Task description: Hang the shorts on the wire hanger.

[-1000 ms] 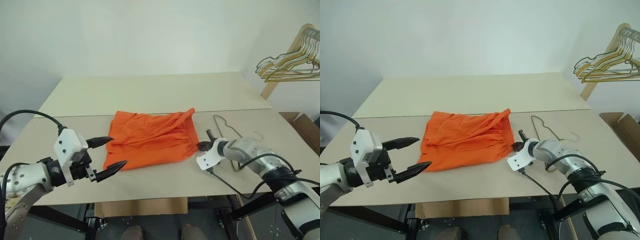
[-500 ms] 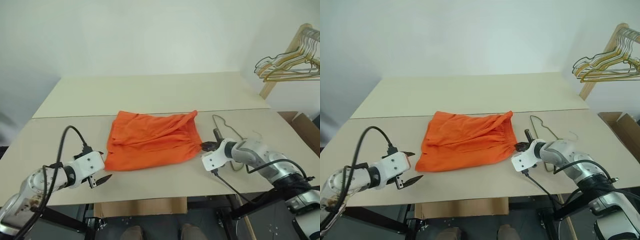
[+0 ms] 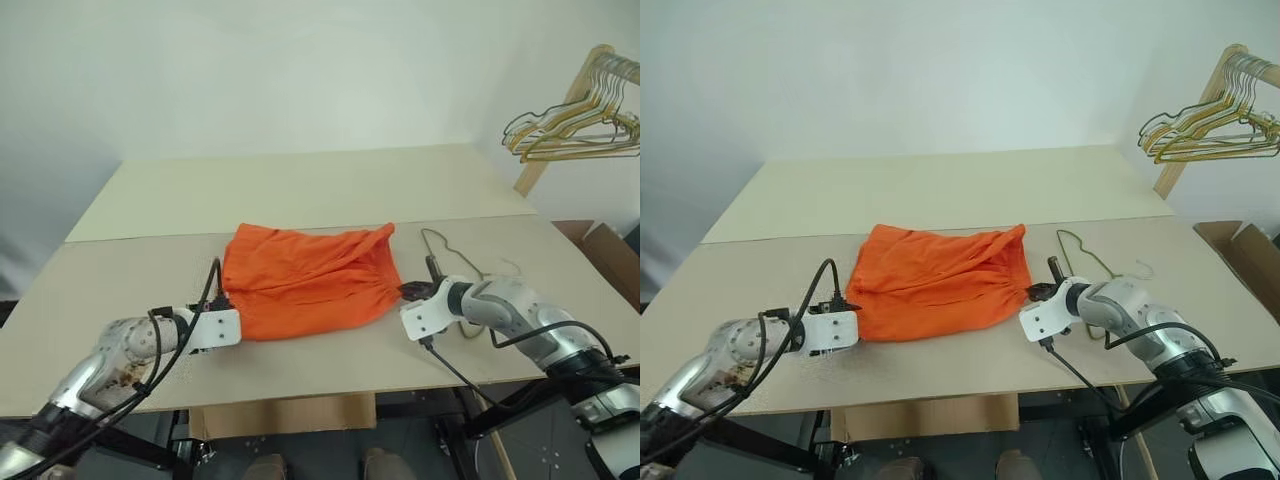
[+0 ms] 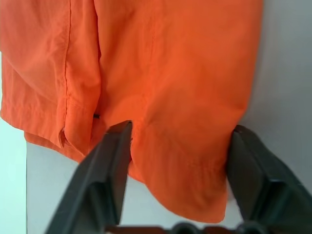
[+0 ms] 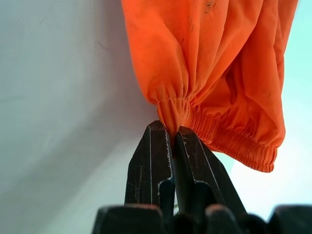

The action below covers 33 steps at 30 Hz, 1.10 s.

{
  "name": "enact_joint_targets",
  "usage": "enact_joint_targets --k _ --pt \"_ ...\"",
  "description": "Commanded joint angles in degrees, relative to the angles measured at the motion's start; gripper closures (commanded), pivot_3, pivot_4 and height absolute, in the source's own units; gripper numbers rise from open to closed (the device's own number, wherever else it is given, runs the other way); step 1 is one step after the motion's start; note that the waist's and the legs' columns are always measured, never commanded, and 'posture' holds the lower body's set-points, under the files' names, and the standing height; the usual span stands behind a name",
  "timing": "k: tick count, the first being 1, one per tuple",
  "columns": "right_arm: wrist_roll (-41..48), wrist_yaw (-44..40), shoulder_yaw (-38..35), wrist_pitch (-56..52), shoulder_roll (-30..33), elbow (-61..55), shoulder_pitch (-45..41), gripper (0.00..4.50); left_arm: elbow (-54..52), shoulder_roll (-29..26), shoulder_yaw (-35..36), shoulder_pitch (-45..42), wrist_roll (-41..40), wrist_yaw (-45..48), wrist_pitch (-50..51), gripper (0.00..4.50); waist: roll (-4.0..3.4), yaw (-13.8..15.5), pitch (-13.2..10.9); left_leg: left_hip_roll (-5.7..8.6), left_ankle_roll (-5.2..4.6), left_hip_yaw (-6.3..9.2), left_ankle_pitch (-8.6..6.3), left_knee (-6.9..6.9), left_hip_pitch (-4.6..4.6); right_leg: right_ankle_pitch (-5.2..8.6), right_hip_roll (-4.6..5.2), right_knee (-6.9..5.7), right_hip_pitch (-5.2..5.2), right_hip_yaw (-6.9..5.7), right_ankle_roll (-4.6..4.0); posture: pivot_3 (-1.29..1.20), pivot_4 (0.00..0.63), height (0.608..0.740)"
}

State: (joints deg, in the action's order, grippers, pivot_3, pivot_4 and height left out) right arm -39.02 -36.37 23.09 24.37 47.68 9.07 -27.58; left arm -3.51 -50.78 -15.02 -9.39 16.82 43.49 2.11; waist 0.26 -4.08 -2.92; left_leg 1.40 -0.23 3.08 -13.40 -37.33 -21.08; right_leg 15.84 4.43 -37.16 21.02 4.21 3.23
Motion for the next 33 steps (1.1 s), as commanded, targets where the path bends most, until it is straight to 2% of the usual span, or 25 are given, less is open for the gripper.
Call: enact_joint_targets --k 1,5,6,8,10,15,19,22,24,26,28,31,33 --pt "2.1 -0.4 -2.7 -0.9 0.1 -3.2 0.5 4.5 4.1 1.6 -1.4 -1.8 2.8 -0.7 -0.8 2.99 0.03 0.0 0.1 -0.01 0.0 0.0 0.0 0.0 0.0 0.0 -0.01 0.0 0.0 -0.01 0.0 -0.11 0.001 0.74" --pt "2.4 -0.9 -2.9 -1.0 0.2 -4.0 1.3 4.5 5.6 2.3 -0.6 -3.1 3.4 -1.1 -2.1 4.29 0.05 -0.1 0.1 -0.01 0.0 0.06 0.0 -0.01 -0.03 0.0 0.0 0.0 0.02 0.01 0.0 -0.1 0.001 0.74" --pt "2.5 -0.9 -2.9 -1.0 0.2 -4.0 1.4 4.5 5.8 2.2 -0.2 -3.2 3.3 -1.1 -2.4 4.47 0.06 -0.1 0.1 -0.01 0.0 0.08 0.0 -0.01 -0.03 0.0 0.0 0.0 0.04 0.01 0.0 -0.1 0.0 0.74" --pt "2.9 -1.1 -2.8 -0.9 0.0 -4.0 1.5 4.5 6.0 1.8 0.7 -3.3 2.8 -0.7 -2.9 4.47 0.06 -0.1 0.1 -0.02 0.0 0.1 0.0 0.0 -0.03 0.0 -0.01 0.0 0.04 0.01 0.0 -0.09 0.0 0.74" --pt "4.2 -1.7 -2.7 0.2 0.0 -4.0 1.6 4.5 3.9 -0.3 2.5 -2.1 -0.8 3.6 -3.0 4.47 0.1 -0.2 0.1 -0.03 0.0 0.12 0.0 0.0 -0.04 0.0 -0.01 0.0 0.05 0.01 0.0 -0.09 0.0 0.74" --pt "11.8 -4.5 -3.3 5.6 1.8 -6.0 3.8 4.5 -3.9 -10.7 10.3 6.3 -13.0 16.3 -6.8 4.47 0.24 -1.5 0.1 -0.15 -0.01 0.12 -0.03 0.07 -0.18 0.0 -0.01 0.03 0.23 0.04 0.0 -0.08 0.004 0.74" --pt "23.2 -10.6 -3.6 10.3 5.2 -9.4 8.1 4.5 -8.1 -17.9 19.6 16.4 -20.0 23.7 -10.3 4.47 0.31 -1.5 0.1 -0.19 -0.03 0.1 -0.04 0.07 -0.2 0.0 0.03 0.08 0.24 0.06 -0.01 -0.08 0.008 0.74" --pt "27.3 -14.1 -3.6 10.9 7.6 -11.1 10.6 4.5 -12.3 -19.8 26.7 24.2 -24.3 28.4 -10.4 4.47 0.33 -1.5 0.1 -0.26 -0.03 0.07 -0.04 0.07 -0.09 0.01 0.03 0.07 0.13 0.06 -0.02 -0.08 0.014 0.74" --pt "29.5 -15.7 -4.0 8.9 7.4 -11.2 10.8 4.5 -14.4 -18.6 28.1 25.2 -25.8 28.0 -8.9 4.47 0.35 -1.4 0.0 -0.27 -0.03 0.04 -0.04 0.06 -0.02 0.01 0.02 0.06 0.06 0.06 -0.03 -0.07 0.016 0.74" --pt "31.2 -15.5 -4.8 3.6 4.8 -11.2 9.2 4.5 -14.3 -16.1 26.1 20.9 -24.9 24.1 -6.1 4.47 0.36 -1.2 0.0 -0.3 -0.03 0.05 -0.04 0.05 0.05 0.02 -0.01 0.06 -0.06 0.0 -0.03 -0.07 0.016 0.74" --pt "34.1 -14.8 -6.1 -4.1 0.2 -10.0 4.9 4.5 -11.2 -12.7 22.5 11.6 -22.3 20.1 -3.0 4.47 0.41 -0.9 0.0 -0.32 -0.03 0.05 -0.04 0.03 0.24 0.02 -0.07 0.06 -0.26 -0.03 -0.03 -0.08 0.009 0.74" --pt "32.1 -8.3 -8.1 -12.2 -9.2 0.0 -8.7 4.5 4.3 -7.4 16.3 -11.6 -18.1 17.8 -2.4 4.47 0.47 -1.0 0.0 -0.25 -0.02 0.05 -0.02 0.0 0.6 0.01 -0.24 0.08 -0.62 -0.1 -0.03 -0.08 0.0 0.74" --pt "29.0 -1.1 -8.8 -15.4 -15.1 11.2 -19.2 4.5 19.4 -2.8 12.2 -28.1 -12.4 13.0 -5.0 4.47 0.56 -1.4 0.0 -0.1 0.06 0.15 0.02 0.02 0.59 -0.05 -0.26 0.1 -0.58 -0.14 -0.07 -0.08 0.0 0.74"
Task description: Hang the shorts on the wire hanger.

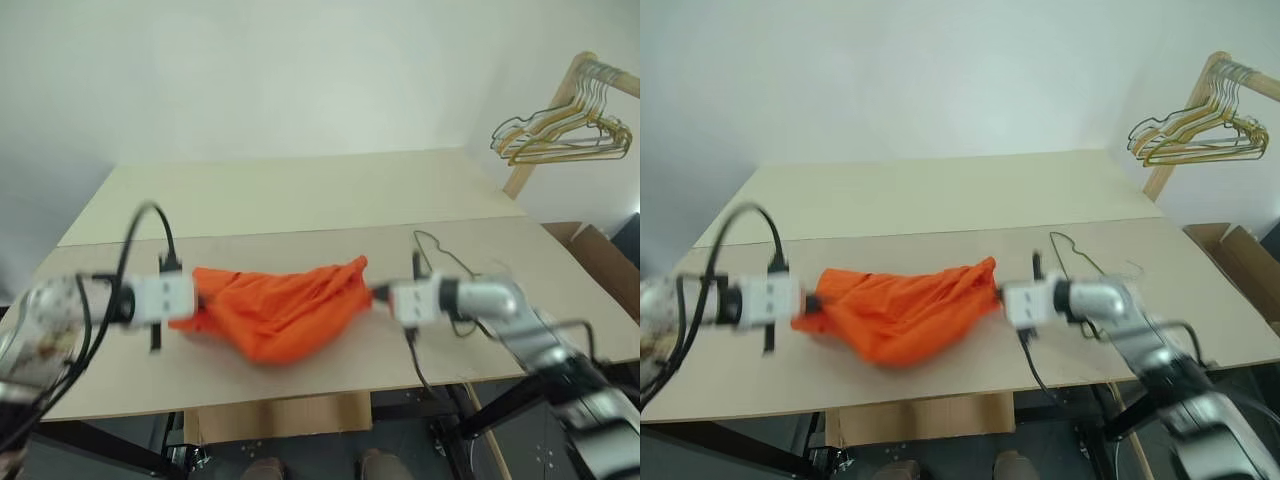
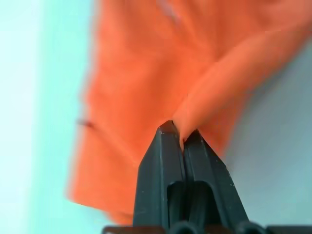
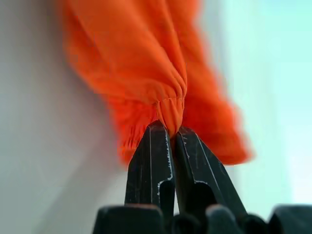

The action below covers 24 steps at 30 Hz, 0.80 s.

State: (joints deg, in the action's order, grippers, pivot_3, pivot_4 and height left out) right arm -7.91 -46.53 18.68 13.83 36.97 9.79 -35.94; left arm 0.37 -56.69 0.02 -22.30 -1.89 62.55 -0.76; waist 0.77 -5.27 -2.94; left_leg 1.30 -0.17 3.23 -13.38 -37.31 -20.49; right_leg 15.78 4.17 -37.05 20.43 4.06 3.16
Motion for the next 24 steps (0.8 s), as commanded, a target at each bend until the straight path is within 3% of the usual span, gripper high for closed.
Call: enact_joint_targets --k 1,6,9,12,16,19,22,24 --pt "-3.7 13.4 -4.6 -5.1 -6.7 17.1 -16.2 4.5 23.6 5.4 -4.4 -23.2 9.1 -9.7 -3.5 4.47 0.13 -0.3 0.1 0.08 0.01 0.12 0.0 -0.01 -0.01 -0.01 0.04 -0.06 0.03 -0.03 0.0 -0.08 0.0 0.74" --pt "-4.3 36.9 -9.7 -3.5 -16.3 49.0 -41.2 4.5 61.7 14.1 -11.7 -58.3 24.2 -41.4 -8.4 4.47 0.62 -1.7 0.4 0.47 0.82 0.4 0.49 0.06 -1.69 -0.03 0.37 -0.58 1.91 -0.09 0.01 -0.08 0.0 0.74" --pt "-4.4 48.5 -12.1 3.0 -17.7 56.7 -49.0 4.5 70.9 15.7 -13.0 -70.1 28.0 -58.1 -8.7 4.47 0.67 -3.1 0.4 0.85 0.94 0.4 0.58 0.12 -2.69 0.0 0.92 -1.23 3.33 -0.12 0.07 -0.09 0.0 0.74" --pt "-5.0 51.7 -12.2 8.7 -17.5 59.3 -50.7 4.5 73.4 15.8 -13.4 -74.6 29.6 -64.4 -11.9 4.47 0.66 -4.6 0.4 1.11 0.66 0.32 0.42 0.13 -3.31 0.03 1.3 -1.71 4.19 -0.11 0.14 -0.09 0.0 0.74" --pt "-8.2 48.7 -8.9 15.4 -16.4 59.2 -45.3 4.5 73.0 15.4 -13.5 -72.7 29.5 -63.5 -16.9 4.47 0.66 -6.1 0.4 1.54 0.39 0.37 0.27 0.23 -3.24 0.14 1.62 -1.7 4.09 -0.1 0.34 -0.09 0.0 0.74" --pt "-13.5 47.7 -4.3 22.9 -14.0 57.0 -37.1 4.5 69.4 14.7 -13.5 -64.5 27.9 -57.2 -23.1 4.47 0.66 -6.7 0.4 1.85 0.21 0.37 0.34 0.06 -2.93 0.28 1.92 -1.68 3.63 -0.12 0.59 -0.08 0.0 0.74" --pt "-17.8 45.8 0.0 30.6 -10.9 54.5 -28.3 4.5 56.6 13.0 -11.6 -47.7 22.0 -45.9 -26.8 4.47 0.61 -7.1 0.4 2.12 -0.13 0.19 0.46 0.0 -2.73 0.48 2.28 -1.57 3.29 -0.08 0.95 -0.08 0.021 0.74" --pt "-19.6 44.7 1.9 34.4 -9.4 52.9 -24.4 4.5 42.7 11.1 -9.5 -34.9 16.9 -38.7 -23.2 4.47 0.57 -8.0 0.4 2.12 -0.41 0.21 0.44 -0.02 -2.65 0.39 2.29 -1.78 3.26 -0.06 1.03 -0.09 0.035 0.74"
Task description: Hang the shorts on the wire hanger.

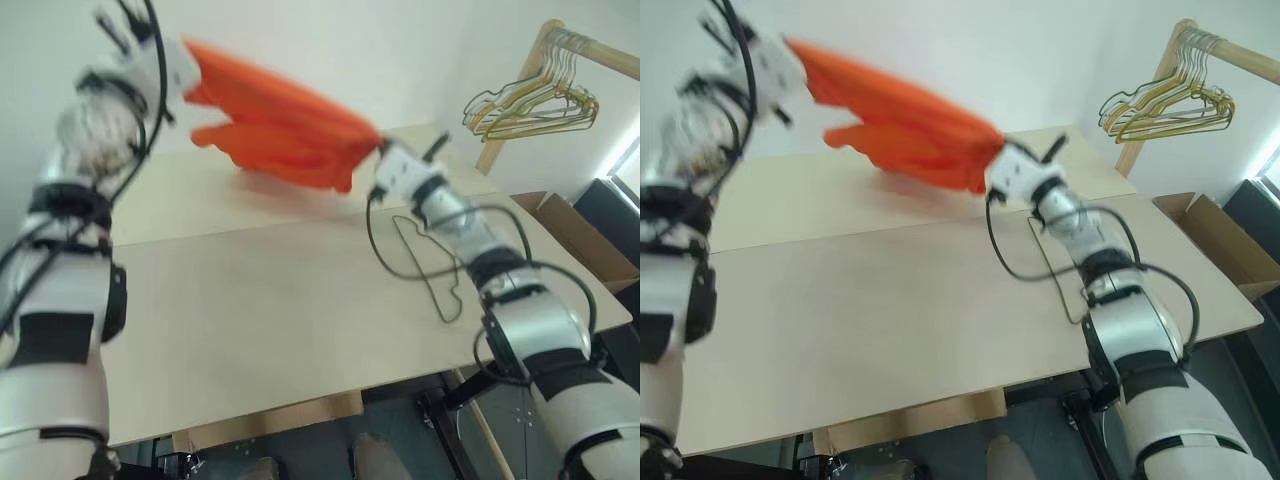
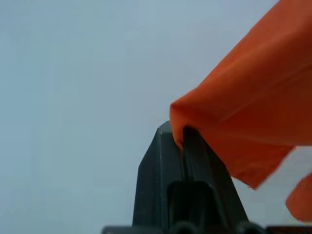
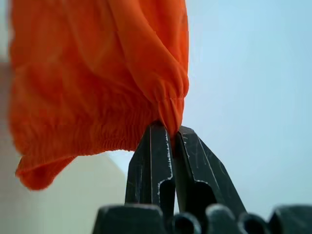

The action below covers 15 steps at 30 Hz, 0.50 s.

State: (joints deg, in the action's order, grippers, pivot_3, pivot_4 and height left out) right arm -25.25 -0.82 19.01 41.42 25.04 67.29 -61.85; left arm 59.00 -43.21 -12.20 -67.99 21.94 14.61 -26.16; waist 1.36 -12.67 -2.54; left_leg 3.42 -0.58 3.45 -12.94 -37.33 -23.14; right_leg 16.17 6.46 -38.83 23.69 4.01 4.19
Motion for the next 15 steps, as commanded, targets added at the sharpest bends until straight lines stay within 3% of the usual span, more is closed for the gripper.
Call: enact_joint_targets --k 1,4,7,15 --pt "-3.0 -2.2 2.6 9.0 3.4 -5.5 3.8 4.5 -26.2 -3.7 4.4 19.8 -10.3 13.0 6.7 4.47 -0.05 -1.2 -0.1 0.01 -0.04 0.02 0.01 -0.07 0.02 -0.02 -0.01 -0.12 0.02 0.04 -0.02 -0.09 0.041 0.74" --pt "-4.7 -4.8 4.7 13.7 5.2 -8.1 8.4 4.5 -48.2 -8.1 8.7 38.6 -16.5 21.4 16.3 4.47 -0.09 -2.7 -0.2 -0.13 -0.05 0.09 0.02 -0.26 0.03 -0.05 -0.13 -0.41 0.06 0.13 -0.05 -0.09 0.059 0.74" --pt "-5.9 -9.5 7.1 18.4 7.2 -11.1 12.8 4.5 -62.3 -12.6 13.5 53.1 -20.3 27.6 23.8 4.47 -0.08 -3.0 -0.3 -0.33 -0.09 0.12 -0.02 -0.36 0.17 -0.08 -0.36 -0.32 -0.06 0.13 -0.09 -0.09 0.071 0.74" --pt "-3.5 -22.8 10.0 23.0 12.4 -16.8 19.2 4.5 -81.8 -21.1 23.9 76.4 -26.7 41.4 33.3 4.47 -0.41 0.2 -1.7 -0.4 -0.37 0.12 -0.33 0.22 2.94 -0.01 -0.37 0.98 -3.12 -0.02 -0.09 -0.09 0.073 0.74"
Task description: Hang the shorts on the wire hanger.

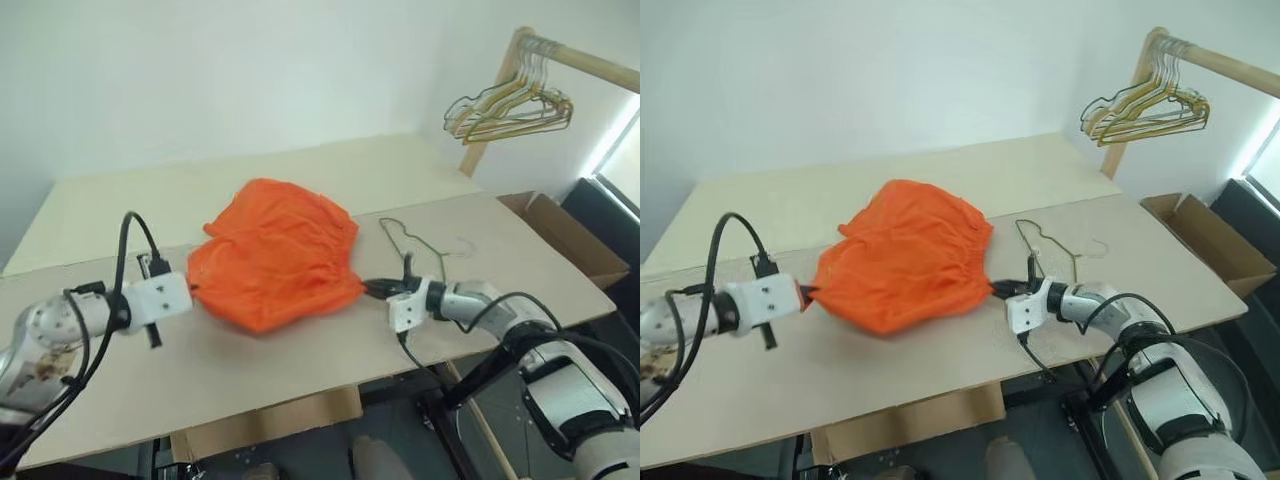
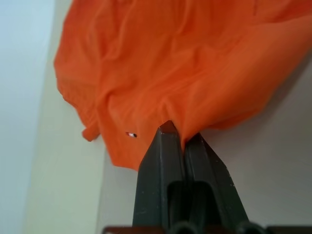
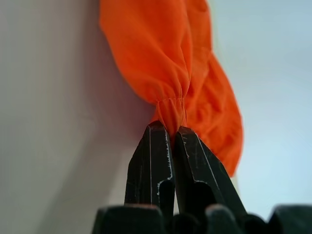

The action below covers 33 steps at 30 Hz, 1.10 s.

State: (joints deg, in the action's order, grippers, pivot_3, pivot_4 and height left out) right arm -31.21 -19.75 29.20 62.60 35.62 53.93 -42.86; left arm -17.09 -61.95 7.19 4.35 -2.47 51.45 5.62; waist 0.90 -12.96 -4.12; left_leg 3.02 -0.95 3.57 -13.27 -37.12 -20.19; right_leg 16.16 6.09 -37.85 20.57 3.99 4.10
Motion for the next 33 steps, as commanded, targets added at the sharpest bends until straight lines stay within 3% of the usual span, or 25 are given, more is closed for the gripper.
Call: enact_joint_targets --k 1,12,21,22,25,30,32,33 --pt "3.0 -5.1 -0.3 1.7 2.3 -4.0 0.7 4.5 -7.1 -2.7 5.5 5.9 -2.3 5.4 1.6 4.47 0.07 0.9 -0.2 -0.03 -0.01 0.0 -0.02 0.0 0.02 0.02 -0.01 0.02 -0.03 -0.02 -0.03 -0.09 0.072 0.74" --pt "16.2 -23.4 -0.8 -3.1 8.6 -18.0 7.2 4.5 -23.4 0.2 10.7 19.0 -3.8 8.8 10.9 4.47 0.17 3.0 -0.3 -0.13 -0.08 -0.06 -0.15 0.0 -0.01 0.0 0.04 0.33 -0.19 -0.04 -0.06 -0.13 0.068 0.74" --pt "19.7 -28.8 -3.3 -8.2 13.5 -28.3 14.1 4.5 -29.2 1.0 14.1 25.5 -4.7 13.0 12.3 4.47 0.17 4.1 -0.4 -0.27 -0.13 -0.18 -0.21 0.0 -0.01 -0.01 0.03 0.48 -0.24 -0.04 -0.14 -0.12 0.066 0.74" --pt "19.7 -29.0 -3.7 -9.1 13.8 -29.1 14.7 4.5 -29.7 1.1 14.4 26.4 -5.0 13.7 12.0 4.29 0.17 4.2 -0.4 -0.34 -0.13 -0.19 -0.21 0.0 -0.01 -0.02 -0.01 0.6 -0.26 -0.05 -0.18 -0.13 0.066 0.74" --pt "20.4 -29.5 -4.8 -11.2 14.7 -31.8 16.3 3.64 -30.6 1.6 14.7 27.6 -5.4 14.5 12.1 3.6 0.18 4.5 -0.4 -0.5 -0.14 -0.29 -0.25 0.0 -0.03 -0.09 -0.09 0.79 -0.3 -0.05 -0.29 -0.14 0.065 0.74" --pt "24.6 -31.3 -8.8 -17.5 19.6 -41.6 22.5 1.94 -29.1 1.9 17.2 25.1 -8.1 16.5 10.8 2.02 0.17 5.6 -0.4 -0.6 -0.15 -0.36 -0.27 0.0 -0.05 -0.11 -0.14 0.83 -0.29 -0.05 -0.32 -0.14 0.062 0.74" --pt "28.0 -32.4 -11.6 -21.9 22.6 -46.5 26.0 1.34 -27.4 2.0 20.1 23.3 -12.0 19.2 9.9 2.01 0.15 6.4 -0.4 -0.65 -0.15 -0.38 -0.28 0.0 -0.1 -0.11 -0.17 0.85 -0.26 -0.08 -0.32 -0.14 0.059 0.74" --pt "31.2 -33.3 -13.9 -26.2 24.8 -49.8 28.6 1.34 -26.2 2.1 22.3 22.0 -15.6 21.4 9.9 2.01 0.15 6.6 -0.4 -0.68 -0.14 -0.39 -0.28 0.0 -0.11 -0.11 -0.17 0.85 -0.25 -0.1 -0.33 -0.14 0.057 0.74"
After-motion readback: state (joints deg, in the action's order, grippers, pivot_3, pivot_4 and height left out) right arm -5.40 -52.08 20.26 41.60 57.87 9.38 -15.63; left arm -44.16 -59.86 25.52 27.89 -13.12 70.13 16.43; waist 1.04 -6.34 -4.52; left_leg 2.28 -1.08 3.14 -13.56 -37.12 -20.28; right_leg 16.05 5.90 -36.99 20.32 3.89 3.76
